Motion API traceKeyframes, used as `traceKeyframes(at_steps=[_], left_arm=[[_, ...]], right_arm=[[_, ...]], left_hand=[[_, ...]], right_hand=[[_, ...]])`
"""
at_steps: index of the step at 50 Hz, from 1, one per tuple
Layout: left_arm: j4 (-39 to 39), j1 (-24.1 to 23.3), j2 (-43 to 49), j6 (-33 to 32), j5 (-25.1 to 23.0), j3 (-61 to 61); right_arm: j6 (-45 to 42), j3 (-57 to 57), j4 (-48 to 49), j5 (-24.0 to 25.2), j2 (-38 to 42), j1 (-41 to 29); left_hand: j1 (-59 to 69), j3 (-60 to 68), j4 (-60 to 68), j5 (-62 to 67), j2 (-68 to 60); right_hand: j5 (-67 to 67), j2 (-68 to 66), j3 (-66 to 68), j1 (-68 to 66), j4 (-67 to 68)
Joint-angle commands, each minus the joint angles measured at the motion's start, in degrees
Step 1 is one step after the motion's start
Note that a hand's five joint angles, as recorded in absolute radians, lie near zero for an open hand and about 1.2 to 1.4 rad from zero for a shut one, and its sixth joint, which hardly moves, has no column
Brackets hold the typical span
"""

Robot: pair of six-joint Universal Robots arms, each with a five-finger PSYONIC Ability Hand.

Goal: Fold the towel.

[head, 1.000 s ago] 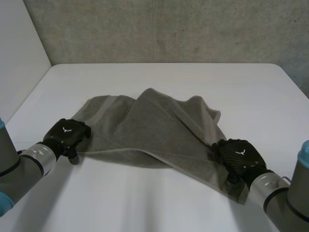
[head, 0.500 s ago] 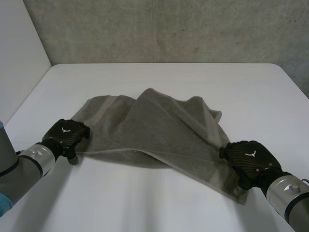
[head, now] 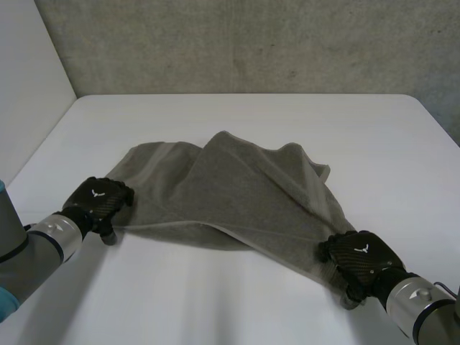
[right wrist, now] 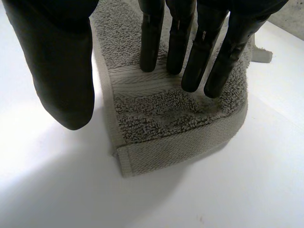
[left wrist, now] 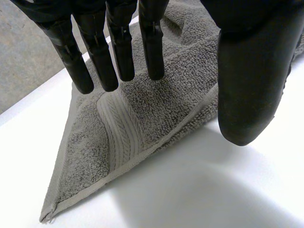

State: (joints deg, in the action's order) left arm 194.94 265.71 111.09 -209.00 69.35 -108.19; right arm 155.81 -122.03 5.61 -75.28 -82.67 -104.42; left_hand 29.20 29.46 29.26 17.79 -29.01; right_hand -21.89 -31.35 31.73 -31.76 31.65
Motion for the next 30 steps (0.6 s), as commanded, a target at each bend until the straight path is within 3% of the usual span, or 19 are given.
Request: traceKeyframes(at_steps=[1,30], left_arm=[[0.00,0.08,0.01,0.00,0.00,0.00],[0.09,0.08,0.01,0.00,0.00,0.00]], right_arm=[[0.02,0.22,2.39,-0.04,1.81,0.00],[-0.06,0.57,6.78,-0.13,5.77,-0.09]], left_hand=[[-0.98,-1.24,-1.04,0.42,0.80],[-1.15,-1.41,-1.21,0.25,0.96]], right_hand=[[-2.58,-3.12,2.75,-2.72,2.83],[-16.04,-16.58,16.20,-16.18,16.29]])
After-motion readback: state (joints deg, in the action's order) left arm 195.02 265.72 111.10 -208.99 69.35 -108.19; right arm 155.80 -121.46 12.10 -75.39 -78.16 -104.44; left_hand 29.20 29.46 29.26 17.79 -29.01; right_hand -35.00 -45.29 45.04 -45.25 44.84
